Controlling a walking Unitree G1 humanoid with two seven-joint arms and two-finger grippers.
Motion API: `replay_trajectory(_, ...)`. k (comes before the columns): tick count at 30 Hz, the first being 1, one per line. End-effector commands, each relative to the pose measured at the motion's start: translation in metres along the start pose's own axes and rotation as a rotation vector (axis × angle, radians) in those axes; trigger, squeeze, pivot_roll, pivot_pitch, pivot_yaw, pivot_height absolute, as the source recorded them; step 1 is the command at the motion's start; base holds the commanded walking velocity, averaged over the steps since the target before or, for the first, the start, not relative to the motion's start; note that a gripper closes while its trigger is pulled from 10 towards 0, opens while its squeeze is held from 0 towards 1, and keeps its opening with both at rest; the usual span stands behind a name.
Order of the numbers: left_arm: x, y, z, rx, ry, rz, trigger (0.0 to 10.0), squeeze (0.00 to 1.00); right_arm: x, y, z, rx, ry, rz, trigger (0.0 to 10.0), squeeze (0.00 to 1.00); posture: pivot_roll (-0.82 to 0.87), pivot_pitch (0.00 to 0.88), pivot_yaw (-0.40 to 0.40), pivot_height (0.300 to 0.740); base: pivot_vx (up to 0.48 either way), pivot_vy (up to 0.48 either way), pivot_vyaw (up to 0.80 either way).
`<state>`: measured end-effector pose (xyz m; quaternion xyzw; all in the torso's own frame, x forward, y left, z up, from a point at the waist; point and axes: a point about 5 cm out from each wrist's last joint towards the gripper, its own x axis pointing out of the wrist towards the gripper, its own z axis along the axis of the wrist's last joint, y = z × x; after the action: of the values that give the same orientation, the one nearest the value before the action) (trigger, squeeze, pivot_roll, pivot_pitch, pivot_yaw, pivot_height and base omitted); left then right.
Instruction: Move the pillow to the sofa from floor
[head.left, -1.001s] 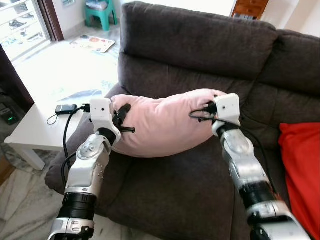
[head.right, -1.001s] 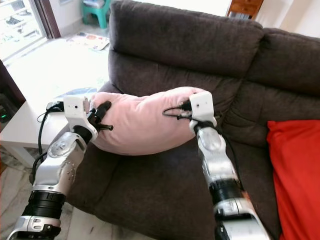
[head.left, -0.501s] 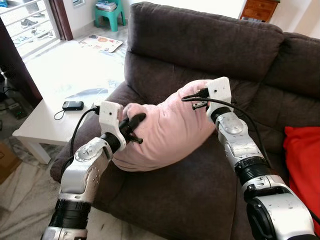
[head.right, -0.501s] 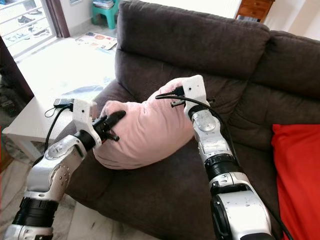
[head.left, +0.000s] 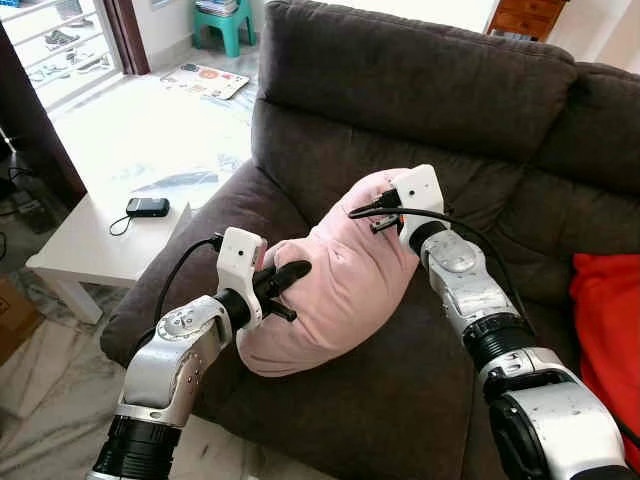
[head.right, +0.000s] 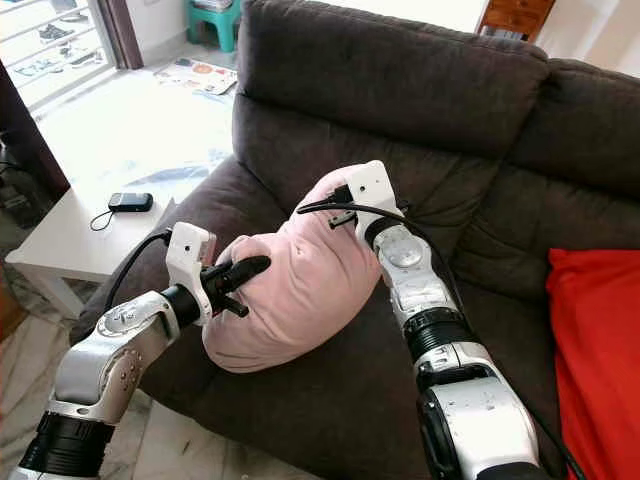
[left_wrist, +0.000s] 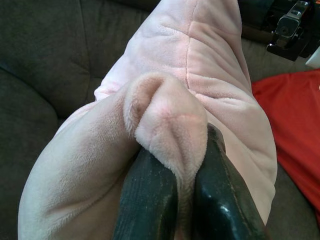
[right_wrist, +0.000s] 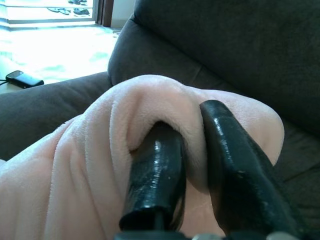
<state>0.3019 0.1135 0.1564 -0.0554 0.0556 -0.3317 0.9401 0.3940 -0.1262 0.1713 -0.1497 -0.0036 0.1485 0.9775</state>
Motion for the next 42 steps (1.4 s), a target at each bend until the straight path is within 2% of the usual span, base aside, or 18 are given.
replay_trajectory(1, 0.010, -0.025, 0.017, 0.018, -0.071, -0.131, 10.0, 0.00, 0.007, 0.014, 0.023, -0.022, -0.092, 0.068, 10.0, 1.00, 0.03, 0.084, -0.105, 0.740, 0.000, 0.000, 0.00)
replay_trajectory(15, 0.010, -0.026, 0.008, 0.014, -0.042, -0.126, 10.0, 0.00, 0.008, 0.018, 0.024, -0.021, -0.112, 0.079, 10.0, 1.00, 0.03, 0.089, -0.106, 0.740, 0.000, 0.000, 0.00)
replay_trajectory(23, 0.010, -0.029, 0.004, 0.019, -0.024, -0.136, 10.0, 0.00, 0.007, 0.019, 0.021, -0.066, -0.104, 0.051, 10.0, 1.00, 0.03, 0.087, -0.105, 0.740, 0.000, 0.000, 0.00)
replay_trajectory(24, 0.010, -0.028, 0.004, 0.020, -0.023, -0.135, 10.0, 0.00, 0.006, 0.018, 0.020, -0.066, -0.105, 0.047, 10.0, 0.00, 0.03, 0.087, -0.105, 0.740, 0.000, 0.000, 0.00)
replay_trajectory(31, 0.010, -0.024, -0.001, 0.014, -0.016, -0.110, 10.0, 0.00, 0.005, 0.010, 0.023, -0.072, -0.131, -0.010, 10.0, 0.00, 0.03, 0.084, -0.102, 0.740, 0.000, 0.000, 0.00)
replay_trajectory(35, 0.010, -0.017, -0.005, 0.018, -0.011, -0.050, 10.0, 0.00, 0.003, 0.004, 0.021, -0.070, -0.134, -0.045, 10.0, 0.00, 0.03, 0.090, -0.102, 0.740, 0.000, 0.000, 0.00)
replay_trajectory(36, 0.011, -0.008, -0.007, 0.012, -0.008, 0.025, 10.0, 0.00, 0.001, 0.000, 0.020, -0.062, -0.139, -0.079, 10.0, 0.00, 0.03, 0.091, -0.102, 0.740, 0.000, 0.000, 0.00)
replay_trajectory(39, 0.011, 0.005, -0.009, 0.017, 0.003, 0.124, 10.0, 0.00, -0.002, -0.007, 0.020, -0.053, -0.149, -0.125, 10.0, 0.00, 0.02, 0.092, -0.101, 0.740, 0.000, 0.000, 0.00)
replay_trajectory(40, 0.009, 0.019, -0.011, -0.002, -0.001, 0.238, 10.0, 0.00, -0.004, -0.013, 0.020, -0.038, -0.159, -0.167, 10.0, 0.00, 0.02, 0.094, -0.100, 0.740, 0.000, 0.000, 0.00)
replay_trajectory(41, 0.009, 0.019, -0.011, -0.002, -0.001, 0.238, 10.0, 0.00, -0.004, -0.013, 0.020, -0.038, -0.159, -0.167, 10.0, 0.00, 0.02, 0.094, -0.100, 0.740, 0.000, 0.000, 0.00)
replay_trajectory(42, 0.006, 0.035, -0.014, -0.048, -0.006, 0.378, 10.0, 0.00, -0.007, -0.016, 0.018, -0.032, -0.163, -0.189, 10.0, 0.00, 0.02, 0.094, -0.099, 0.740, 0.000, 0.000, 0.00)
